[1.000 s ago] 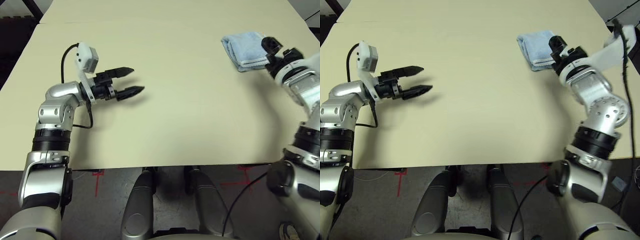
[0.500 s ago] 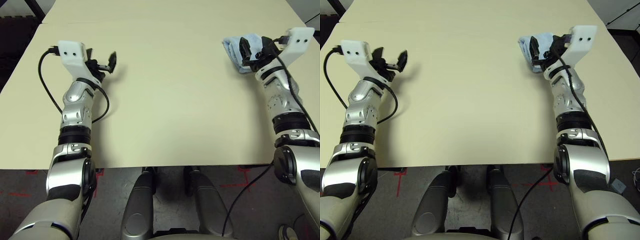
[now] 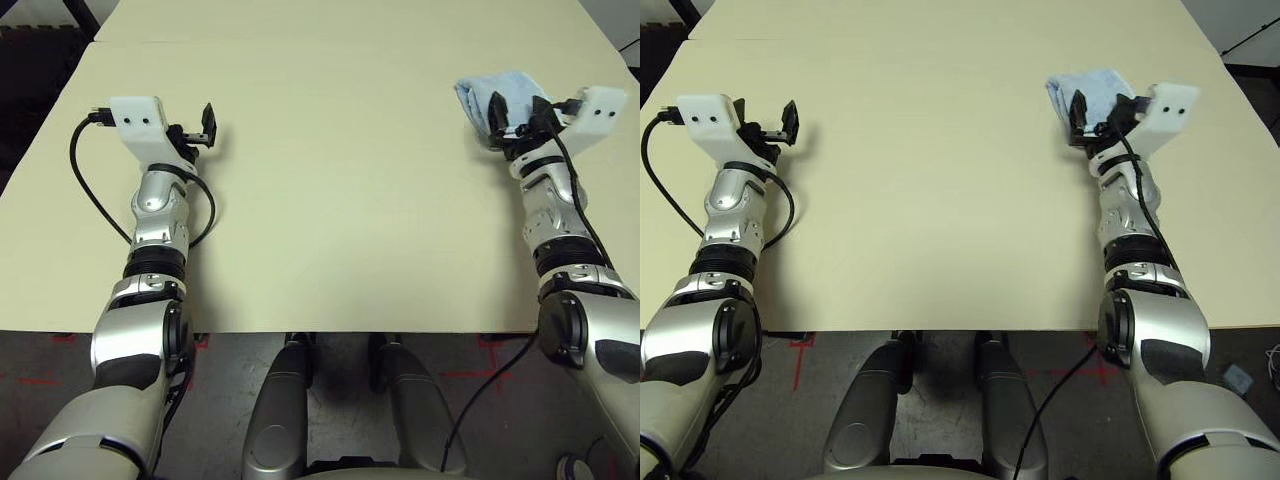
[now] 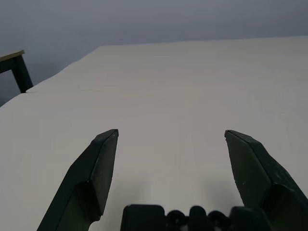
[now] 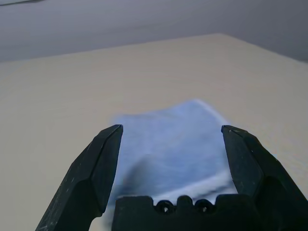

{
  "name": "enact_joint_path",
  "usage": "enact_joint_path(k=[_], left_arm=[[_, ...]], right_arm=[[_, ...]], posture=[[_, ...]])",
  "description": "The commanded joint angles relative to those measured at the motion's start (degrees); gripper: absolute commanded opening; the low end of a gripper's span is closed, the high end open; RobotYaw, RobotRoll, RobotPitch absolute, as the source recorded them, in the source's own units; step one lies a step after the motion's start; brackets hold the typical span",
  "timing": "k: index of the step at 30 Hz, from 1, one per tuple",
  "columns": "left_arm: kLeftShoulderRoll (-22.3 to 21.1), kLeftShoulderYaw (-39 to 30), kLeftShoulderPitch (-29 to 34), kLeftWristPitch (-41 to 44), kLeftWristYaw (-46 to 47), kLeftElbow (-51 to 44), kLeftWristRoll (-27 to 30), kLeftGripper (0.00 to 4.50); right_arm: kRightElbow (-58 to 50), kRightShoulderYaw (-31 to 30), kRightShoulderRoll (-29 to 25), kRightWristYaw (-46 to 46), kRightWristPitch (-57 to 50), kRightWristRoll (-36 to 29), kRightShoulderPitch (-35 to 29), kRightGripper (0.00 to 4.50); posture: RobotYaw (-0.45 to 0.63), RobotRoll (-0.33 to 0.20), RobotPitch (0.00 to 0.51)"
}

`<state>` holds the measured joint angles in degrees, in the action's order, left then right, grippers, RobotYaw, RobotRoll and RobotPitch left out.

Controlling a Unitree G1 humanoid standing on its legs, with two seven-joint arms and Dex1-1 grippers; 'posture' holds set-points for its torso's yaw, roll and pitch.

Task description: Fold the towel and set it aside.

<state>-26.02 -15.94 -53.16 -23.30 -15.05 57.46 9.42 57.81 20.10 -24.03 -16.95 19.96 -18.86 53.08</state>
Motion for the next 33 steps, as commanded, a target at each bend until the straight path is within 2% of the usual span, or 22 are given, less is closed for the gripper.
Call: enact_joint_path(k=[1, 12, 27, 33], left_arm=[[-1.16, -1.11, 0.41, 1.16, -0.77, 2.12, 0.84, 4.5], [-0.81, -2.02, 4.1, -0.19, -4.73, 0.03, 2.73, 4.5], [-0.88, -1.57, 3.89, 1.78, -4.96, -0.17, 2.46, 4.5], [-1.28, -1.44, 3.45, 2.37, -4.61, 0.11, 2.04, 4.5]], right_arm=[[-1.47, -0.56, -0.55, -3.14, -1.28, 0.56, -2.39, 4.46], [0.43, -2.21, 2.91, -8.93, 2.58, 1.44, -1.25, 4.46], [2.14, -2.29, 4.37, -3.45, 4.45, 4.12, 0.97, 4.46], [1.92, -2.24, 4.71, -5.12, 4.66, 3.61, 1.15, 4.46]], posture=[[0.04, 0.0, 0.237], [0.08, 0.0, 0.223], [0.06, 0.0, 0.215], [0.06, 0.0, 0.212]])
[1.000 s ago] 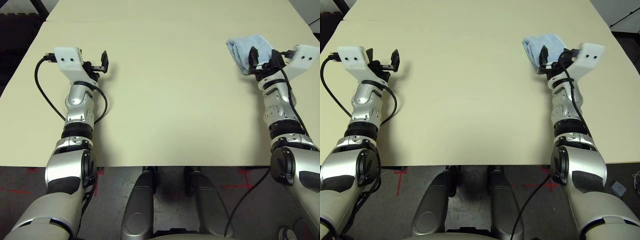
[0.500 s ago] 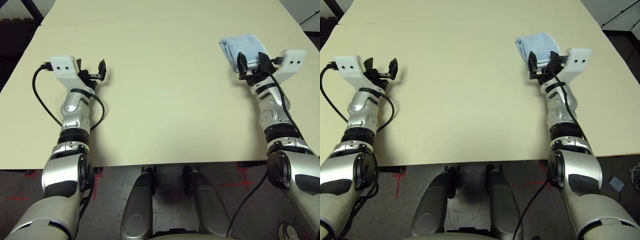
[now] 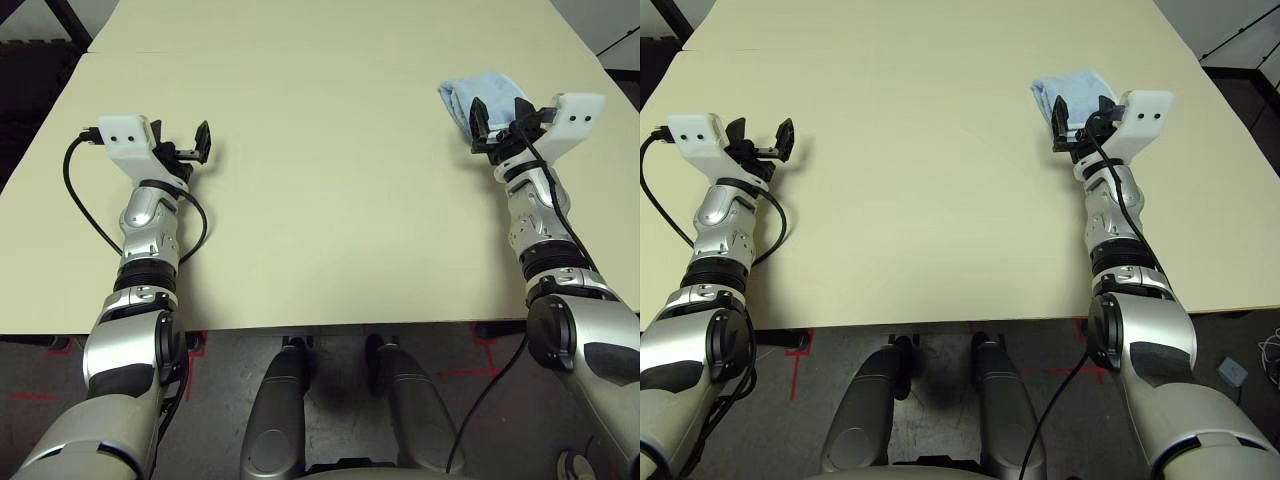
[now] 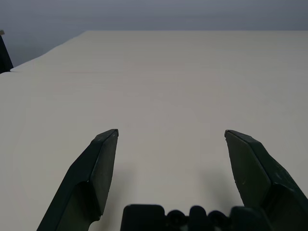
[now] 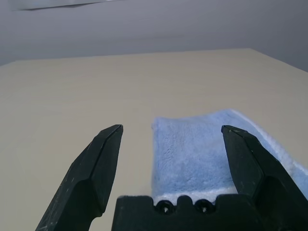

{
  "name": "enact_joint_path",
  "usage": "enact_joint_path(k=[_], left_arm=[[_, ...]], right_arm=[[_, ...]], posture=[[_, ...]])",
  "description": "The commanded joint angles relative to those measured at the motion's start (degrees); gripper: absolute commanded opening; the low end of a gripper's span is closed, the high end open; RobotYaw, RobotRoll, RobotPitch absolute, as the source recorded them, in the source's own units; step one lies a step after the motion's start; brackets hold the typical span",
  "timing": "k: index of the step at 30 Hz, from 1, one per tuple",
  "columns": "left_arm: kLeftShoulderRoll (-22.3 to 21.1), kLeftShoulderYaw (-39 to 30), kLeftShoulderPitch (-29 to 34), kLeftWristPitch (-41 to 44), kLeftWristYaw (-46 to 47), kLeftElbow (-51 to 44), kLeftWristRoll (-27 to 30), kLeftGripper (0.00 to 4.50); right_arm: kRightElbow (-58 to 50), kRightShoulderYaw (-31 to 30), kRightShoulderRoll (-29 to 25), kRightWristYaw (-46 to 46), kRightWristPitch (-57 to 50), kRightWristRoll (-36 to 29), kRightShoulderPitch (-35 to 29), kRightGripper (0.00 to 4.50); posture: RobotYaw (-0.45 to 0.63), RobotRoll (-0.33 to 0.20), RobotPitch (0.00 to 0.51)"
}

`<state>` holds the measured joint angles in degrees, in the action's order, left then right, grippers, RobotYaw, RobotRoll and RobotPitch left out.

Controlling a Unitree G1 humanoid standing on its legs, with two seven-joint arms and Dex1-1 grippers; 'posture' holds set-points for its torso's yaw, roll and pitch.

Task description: Fold the towel and set it aside.

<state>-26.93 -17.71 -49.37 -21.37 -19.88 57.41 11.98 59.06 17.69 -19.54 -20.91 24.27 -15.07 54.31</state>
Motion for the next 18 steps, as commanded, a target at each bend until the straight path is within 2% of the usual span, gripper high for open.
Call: enact_joint_path(k=[1, 12, 18], left_arm=[[-0.37, 0.34, -0.36, 0.39, 0.15, 0.22, -0.52, 4.5], [-0.5, 0.55, -1.17, 1.0, 0.99, 0.65, -0.79, 4.5], [-0.41, 0.96, -1.42, 1.46, -0.08, 0.64, -0.78, 4.5]], right_arm=[[0.69, 0.04, 0.22, -1.42, 0.43, -0.04, -0.26, 4.46], [1.54, 0.3, 0.94, 0.77, -0.73, 0.46, -0.61, 4.46], [1.84, 0.02, 1.31, 0.72, -1.19, 0.78, -0.33, 4.46]], posture=[[0.06, 0.0, 0.212], [0.06, 0.0, 0.194], [0.06, 0.0, 0.209]])
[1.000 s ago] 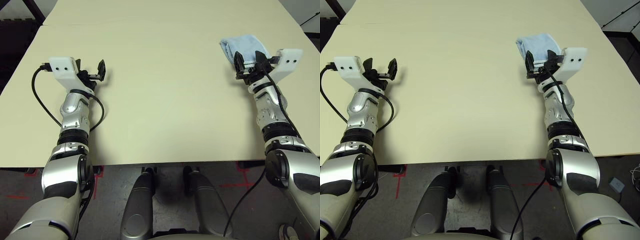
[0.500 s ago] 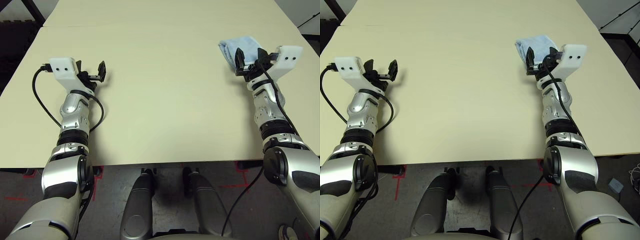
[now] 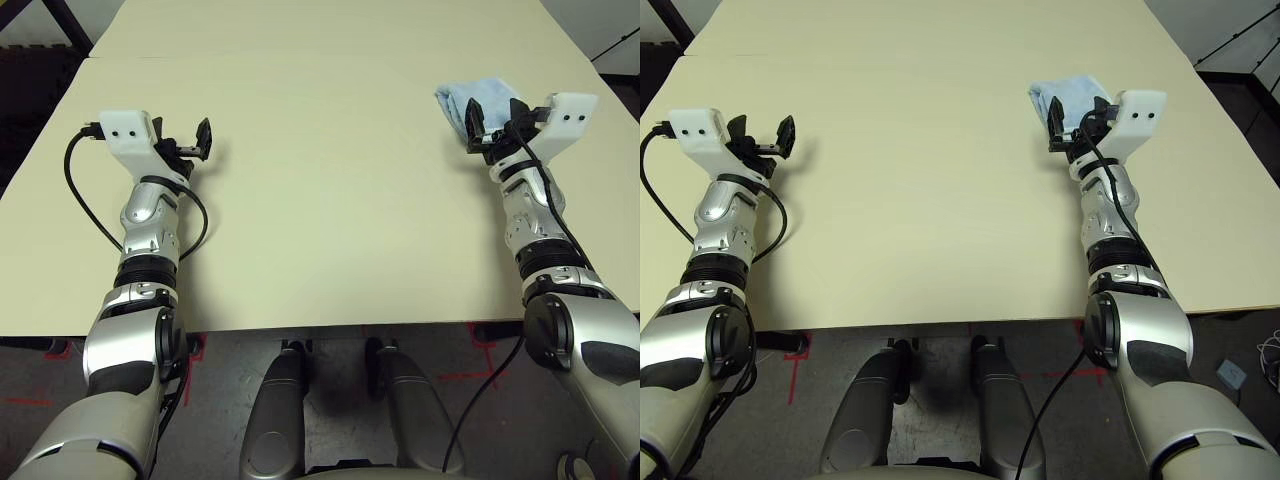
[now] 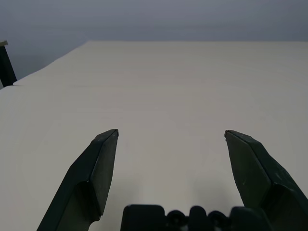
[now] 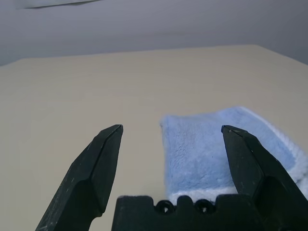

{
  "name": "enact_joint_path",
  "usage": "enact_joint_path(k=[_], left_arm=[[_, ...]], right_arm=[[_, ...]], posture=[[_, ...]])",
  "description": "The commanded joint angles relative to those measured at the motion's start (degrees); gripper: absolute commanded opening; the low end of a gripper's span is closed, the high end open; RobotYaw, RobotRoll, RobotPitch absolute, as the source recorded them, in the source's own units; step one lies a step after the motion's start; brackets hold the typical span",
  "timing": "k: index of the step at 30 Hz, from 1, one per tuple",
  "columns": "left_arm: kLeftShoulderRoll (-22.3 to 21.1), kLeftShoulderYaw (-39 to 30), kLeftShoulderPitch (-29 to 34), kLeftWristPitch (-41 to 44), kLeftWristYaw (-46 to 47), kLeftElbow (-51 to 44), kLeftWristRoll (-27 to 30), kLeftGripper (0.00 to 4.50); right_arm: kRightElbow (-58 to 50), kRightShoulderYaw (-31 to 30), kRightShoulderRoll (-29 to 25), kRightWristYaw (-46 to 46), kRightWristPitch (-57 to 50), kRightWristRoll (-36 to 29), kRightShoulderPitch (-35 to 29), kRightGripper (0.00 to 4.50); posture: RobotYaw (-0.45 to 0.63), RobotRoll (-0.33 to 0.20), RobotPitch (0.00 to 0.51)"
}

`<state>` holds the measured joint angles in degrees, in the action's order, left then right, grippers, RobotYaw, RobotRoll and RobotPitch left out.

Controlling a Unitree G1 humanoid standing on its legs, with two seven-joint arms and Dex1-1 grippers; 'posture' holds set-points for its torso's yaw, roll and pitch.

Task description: Fold the towel and set it aside.

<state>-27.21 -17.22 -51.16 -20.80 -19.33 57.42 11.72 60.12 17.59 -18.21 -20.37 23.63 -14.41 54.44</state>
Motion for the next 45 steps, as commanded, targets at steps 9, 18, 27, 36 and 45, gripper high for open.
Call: enact_joint_path(k=[9, 18, 27, 36, 45], left_arm=[[0.43, 0.47, 1.61, 1.18, -0.05, -0.29, -0.23, 4.5], [0.39, 0.68, 2.04, 4.23, -1.5, -2.51, 0.45, 4.5], [1.0, 1.07, 2.2, 6.03, -1.66, -4.12, -0.02, 4.5], [0.8, 1.13, 2.58, 5.55, -0.68, -3.93, -0.71, 4.5], [1.14, 0.83, 2.44, 6.21, -1.01, -3.91, -0.19, 4.5]], right_arm=[[0.04, 0.41, -0.93, -0.05, -1.53, 0.27, -1.36, 4.46], [-0.91, 0.41, -0.45, 1.51, -1.53, 0.55, -2.55, 4.46], [-1.88, 0.27, -0.52, 1.83, -2.22, 0.51, -2.71, 4.46], [-2.15, 0.09, -0.6, 1.78, -2.9, 0.65, -2.91, 4.46], [-2.29, -0.12, -0.69, 1.43, -4.18, 0.57, -2.03, 4.46]], posture=[[0.04, 0.0, 0.221], [0.04, 0.0, 0.218], [0.04, 0.0, 0.214], [0.04, 0.0, 0.212], [0.04, 0.0, 0.224]])
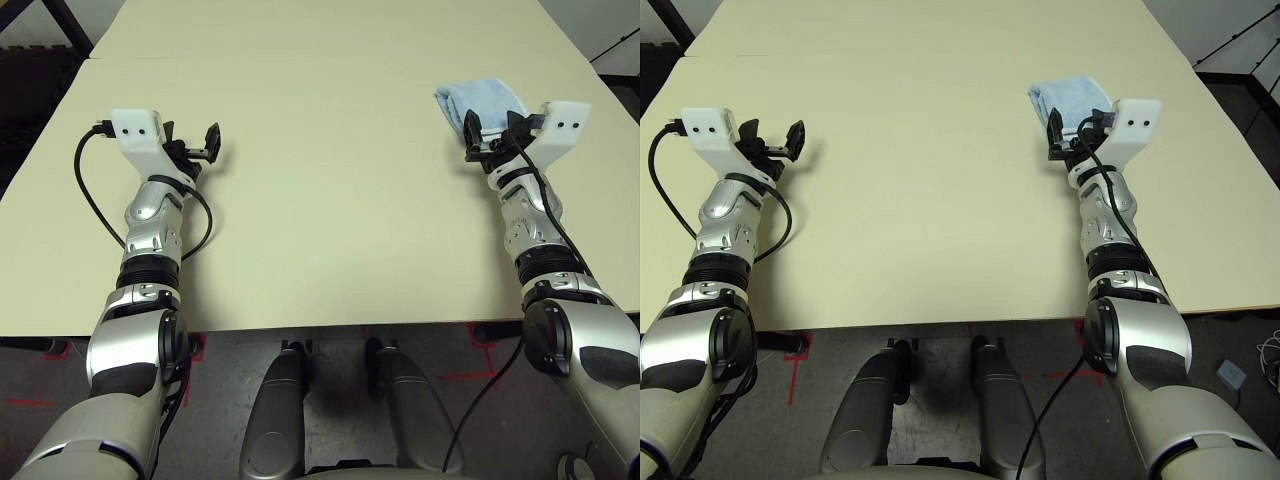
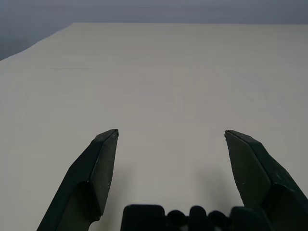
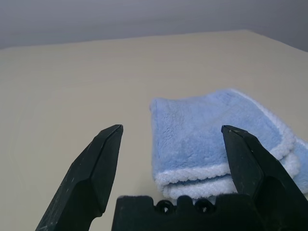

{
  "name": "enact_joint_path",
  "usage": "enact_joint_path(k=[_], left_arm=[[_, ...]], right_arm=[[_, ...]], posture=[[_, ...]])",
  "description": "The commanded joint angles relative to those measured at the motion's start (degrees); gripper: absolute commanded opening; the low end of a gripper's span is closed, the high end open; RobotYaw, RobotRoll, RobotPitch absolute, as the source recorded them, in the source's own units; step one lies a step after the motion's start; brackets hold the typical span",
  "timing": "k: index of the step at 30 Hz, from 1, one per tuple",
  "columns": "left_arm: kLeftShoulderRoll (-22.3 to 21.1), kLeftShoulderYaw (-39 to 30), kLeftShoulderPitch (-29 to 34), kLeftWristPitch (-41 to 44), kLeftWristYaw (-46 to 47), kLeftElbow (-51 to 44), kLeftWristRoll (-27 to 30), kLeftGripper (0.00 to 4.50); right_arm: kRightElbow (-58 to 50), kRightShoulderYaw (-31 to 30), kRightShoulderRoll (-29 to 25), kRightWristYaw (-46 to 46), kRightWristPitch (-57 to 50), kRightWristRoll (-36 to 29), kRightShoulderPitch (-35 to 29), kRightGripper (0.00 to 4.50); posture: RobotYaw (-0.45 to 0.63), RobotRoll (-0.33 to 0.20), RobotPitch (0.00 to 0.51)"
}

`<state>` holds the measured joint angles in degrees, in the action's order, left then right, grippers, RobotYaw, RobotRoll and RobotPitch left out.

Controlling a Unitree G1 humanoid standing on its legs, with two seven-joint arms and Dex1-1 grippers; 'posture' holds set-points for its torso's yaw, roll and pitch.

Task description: Fold the towel and set it aside.

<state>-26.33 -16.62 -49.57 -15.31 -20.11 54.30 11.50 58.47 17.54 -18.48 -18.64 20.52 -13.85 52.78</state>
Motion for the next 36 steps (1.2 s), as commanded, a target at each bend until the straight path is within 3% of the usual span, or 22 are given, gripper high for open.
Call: enact_joint_path(k=[1, 9, 14, 19, 21, 22, 25, 36], left_arm=[[0.4, -0.06, 0.64, 1.06, -0.45, -0.41, 0.47, 4.5], [-1.6, 0.3, -0.75, 1.28, -2.81, 1.91, -0.18, 4.5], [-2.52, -0.07, -0.72, 1.73, -3.24, 2.22, -0.07, 4.5], [-0.58, -0.08, 1.47, 1.22, -1.74, -0.85, 0.19, 4.5], [0.88, -0.37, 1.3, 1.5, -0.8, -1.76, 0.86, 4.5], [0.87, 0.12, 1.69, 1.0, -0.46, -2.41, 0.17, 4.5], [1.08, 1.21, 2.0, -0.11, 1.99, -3.28, -1.83, 4.5], [0.55, 0.71, 1.02, 0.73, 2.22, -4.14, -0.59, 4.5]], right_arm=[[-0.49, 0.04, -0.31, -0.37, -1.32, -0.2, -0.2, 4.46], [0.48, -0.28, -1.98, -1.36, -2.61, 0.38, 2.04, 4.46], [0.1, -0.91, 0.19, 0.45, -2.09, 0.95, 1.84, 4.46], [-2.9, 0.09, -0.05, 0.51, -2.48, -0.24, -0.02, 4.46], [-2.17, 0.27, -1.83, -0.15, -2.48, 0.02, 0.3, 4.46], [-2.53, 0.65, -2.35, -0.38, -2.81, -0.46, 0.42, 4.46], [-1.8, 1.18, -3.9, -1.78, -2.73, -1.1, 0.7, 4.46], [-2.68, 1.05, -6.58, -2.82, -2.55, -0.51, 0.79, 4.46]], posture=[[0.05, 0.0, 0.232], [0.02, 0.0, 0.241], [0.05, 0.0, 0.245], [0.02, 0.0, 0.218], [0.03, 0.0, 0.234], [0.02, 0.0, 0.213], [0.03, 0.0, 0.217], [0.0, 0.0, 0.158]])
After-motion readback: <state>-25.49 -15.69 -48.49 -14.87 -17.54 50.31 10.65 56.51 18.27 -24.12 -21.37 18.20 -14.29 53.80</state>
